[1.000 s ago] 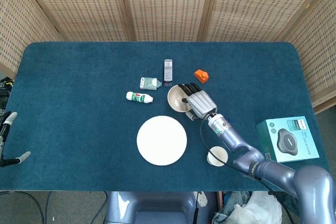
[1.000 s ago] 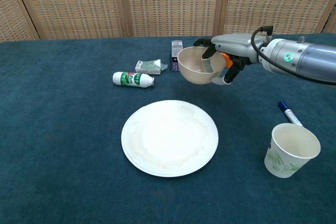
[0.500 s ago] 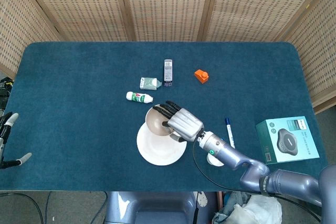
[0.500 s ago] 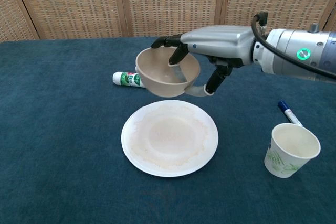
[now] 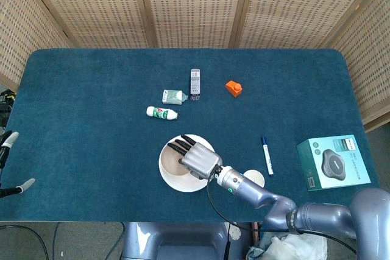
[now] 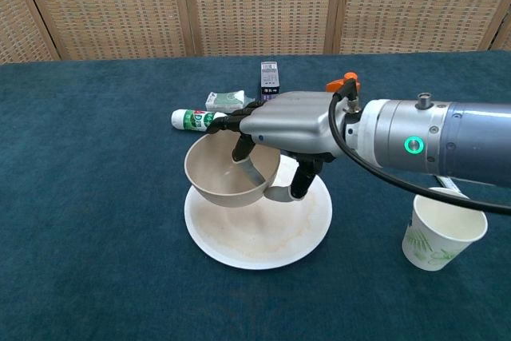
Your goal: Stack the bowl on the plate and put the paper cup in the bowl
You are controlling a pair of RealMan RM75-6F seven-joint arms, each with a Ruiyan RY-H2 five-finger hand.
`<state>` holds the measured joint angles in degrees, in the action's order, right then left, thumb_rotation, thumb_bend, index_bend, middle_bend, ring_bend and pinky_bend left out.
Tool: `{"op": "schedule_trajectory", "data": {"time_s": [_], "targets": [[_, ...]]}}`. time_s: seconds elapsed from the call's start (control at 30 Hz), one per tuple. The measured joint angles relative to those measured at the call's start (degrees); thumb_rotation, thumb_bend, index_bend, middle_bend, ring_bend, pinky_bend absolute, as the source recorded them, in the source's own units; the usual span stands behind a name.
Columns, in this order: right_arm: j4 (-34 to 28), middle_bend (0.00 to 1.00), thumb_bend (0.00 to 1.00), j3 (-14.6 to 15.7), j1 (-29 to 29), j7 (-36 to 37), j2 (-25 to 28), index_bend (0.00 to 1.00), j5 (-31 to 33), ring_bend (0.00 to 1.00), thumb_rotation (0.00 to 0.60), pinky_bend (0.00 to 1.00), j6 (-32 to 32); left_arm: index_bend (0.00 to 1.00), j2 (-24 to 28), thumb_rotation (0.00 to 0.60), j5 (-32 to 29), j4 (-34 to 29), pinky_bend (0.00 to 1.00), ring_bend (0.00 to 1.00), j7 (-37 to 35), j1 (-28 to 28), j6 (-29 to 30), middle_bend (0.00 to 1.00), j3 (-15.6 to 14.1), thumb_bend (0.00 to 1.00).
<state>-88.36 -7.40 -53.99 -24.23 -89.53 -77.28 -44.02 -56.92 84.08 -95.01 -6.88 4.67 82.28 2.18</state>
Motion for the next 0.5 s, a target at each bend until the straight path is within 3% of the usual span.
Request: {"op": "schedule_trajectory", "data": {"time_s": [0.4,0.5], "targets": [[1.9,0.0,0.43,1.8,0.3,-3.9,-1.8,0.65,3.7,0.0,0.6,0.0,0.2,0.0,-0.3,0.6,0.3,-0.4,0.0,0.0,1.0,0.2,-0.3,0.0,-0.3,0.0],[1.9,0.0,0.43,2.2,0.2,-4.3,-1.4,0.52,3.9,0.0,0.6,0.0,0.5,0.0,-0.3,0.6,0.2,-0.4,0.0,0.0,1.1,0.3,-0.4,0.0,-0.3,0.0]]}}
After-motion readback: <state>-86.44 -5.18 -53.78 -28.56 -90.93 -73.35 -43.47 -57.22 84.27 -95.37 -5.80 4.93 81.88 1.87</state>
